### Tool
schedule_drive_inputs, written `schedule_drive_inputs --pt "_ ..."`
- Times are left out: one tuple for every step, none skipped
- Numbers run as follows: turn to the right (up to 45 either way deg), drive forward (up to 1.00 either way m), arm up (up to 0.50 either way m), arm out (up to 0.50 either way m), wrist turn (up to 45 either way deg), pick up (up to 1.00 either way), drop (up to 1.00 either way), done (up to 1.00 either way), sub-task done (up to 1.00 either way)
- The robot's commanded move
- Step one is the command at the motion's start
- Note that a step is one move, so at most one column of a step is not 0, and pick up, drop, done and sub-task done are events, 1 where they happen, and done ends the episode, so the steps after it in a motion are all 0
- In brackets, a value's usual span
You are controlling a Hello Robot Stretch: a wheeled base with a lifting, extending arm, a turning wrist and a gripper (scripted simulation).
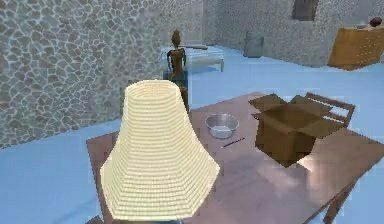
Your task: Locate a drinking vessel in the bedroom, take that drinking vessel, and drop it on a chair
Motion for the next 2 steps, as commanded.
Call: schedule_drive_inputs --pt "-45.0 0.00 0.00 0.00 0.0 0.00 0.00 0.00 0.00" --pt "-45.0 0.00 0.00 0.00 0.0 0.00 0.00 0.00 0.00"
